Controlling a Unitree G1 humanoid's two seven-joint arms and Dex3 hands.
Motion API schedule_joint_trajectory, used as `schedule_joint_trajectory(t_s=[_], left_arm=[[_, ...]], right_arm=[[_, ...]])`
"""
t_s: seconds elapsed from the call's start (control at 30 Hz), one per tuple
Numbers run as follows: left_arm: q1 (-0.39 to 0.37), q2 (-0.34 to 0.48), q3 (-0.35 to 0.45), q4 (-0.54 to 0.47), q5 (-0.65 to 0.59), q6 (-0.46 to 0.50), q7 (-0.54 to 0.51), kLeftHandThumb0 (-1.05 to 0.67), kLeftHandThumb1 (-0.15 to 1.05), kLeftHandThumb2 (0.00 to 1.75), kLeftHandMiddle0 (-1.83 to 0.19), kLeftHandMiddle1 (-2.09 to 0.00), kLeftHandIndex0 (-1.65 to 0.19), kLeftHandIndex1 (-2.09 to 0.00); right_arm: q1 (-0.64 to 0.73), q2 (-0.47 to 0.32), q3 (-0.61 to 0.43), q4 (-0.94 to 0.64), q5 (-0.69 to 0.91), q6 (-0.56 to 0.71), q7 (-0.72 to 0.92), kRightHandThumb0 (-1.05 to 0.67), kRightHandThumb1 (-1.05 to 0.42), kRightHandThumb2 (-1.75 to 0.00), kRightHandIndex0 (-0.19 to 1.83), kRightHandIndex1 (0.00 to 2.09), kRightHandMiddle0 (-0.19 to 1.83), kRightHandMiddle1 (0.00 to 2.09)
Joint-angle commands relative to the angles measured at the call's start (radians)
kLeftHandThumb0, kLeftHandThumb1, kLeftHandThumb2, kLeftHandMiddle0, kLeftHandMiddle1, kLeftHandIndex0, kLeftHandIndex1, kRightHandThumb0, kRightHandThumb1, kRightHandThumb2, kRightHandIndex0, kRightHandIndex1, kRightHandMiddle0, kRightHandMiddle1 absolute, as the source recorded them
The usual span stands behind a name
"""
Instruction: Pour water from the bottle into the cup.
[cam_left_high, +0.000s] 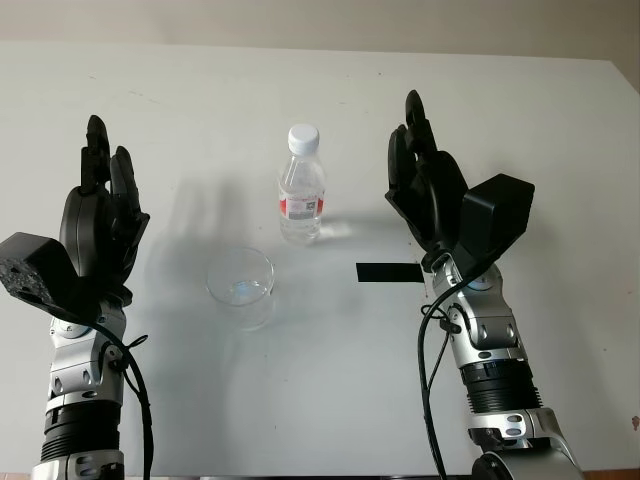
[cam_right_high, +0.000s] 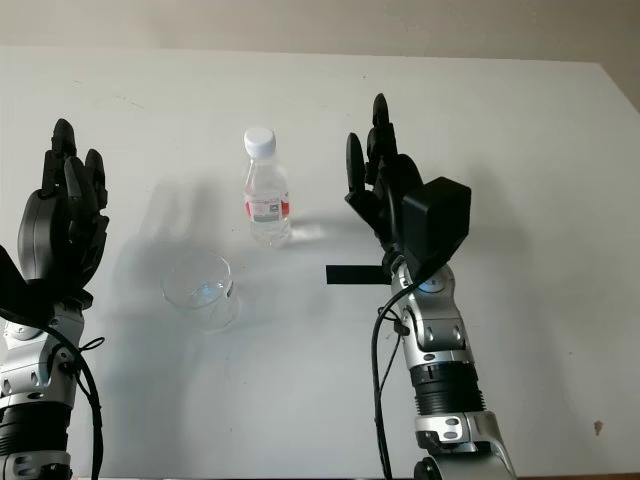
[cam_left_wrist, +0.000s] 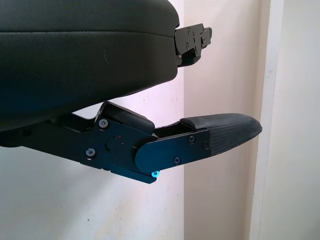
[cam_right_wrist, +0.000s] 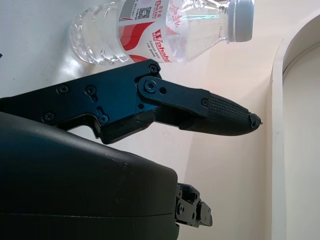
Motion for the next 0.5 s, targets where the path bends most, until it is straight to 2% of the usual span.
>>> schedule_joint_trajectory(t_s=[0.0, 0.3, 0.37, 0.47], left_arm=[[-0.006, 0.008, 0.003, -0.009, -0.004, -0.002, -0.006, -0.83, 1.05, 0.65, 0.14, -0.06, 0.16, -0.05], [0.001, -0.007, -0.005, -0.005, -0.001, -0.026, -0.017, -0.83, 1.05, 0.63, 0.14, -0.05, 0.15, -0.06], [0.009, -0.01, -0.003, -0.012, 0.003, -0.029, -0.011, -0.83, 1.05, 0.64, 0.14, -0.05, 0.15, -0.05], [0.014, -0.008, 0.0, -0.013, 0.002, -0.03, -0.011, -0.82, 1.05, 0.66, 0.13, -0.06, 0.15, -0.06]], right_arm=[[0.011, -0.005, 0.0, -0.024, 0.0, 0.007, -0.002, -0.76, -1.05, -0.67, -0.19, 0.0, -0.19, 0.0], [0.016, -0.03, 0.011, 0.01, -0.011, -0.041, 0.048, -0.78, -1.05, -0.67, -0.19, 0.0, -0.19, 0.0], [0.005, -0.035, 0.01, 0.045, 0.008, -0.092, 0.097, -0.84, -1.05, -0.58, -0.19, 0.0, -0.19, 0.0], [-0.027, -0.041, 0.011, 0.097, 0.031, -0.152, 0.164, -0.91, -1.05, -0.34, -0.19, 0.0, -0.19, 0.0]])
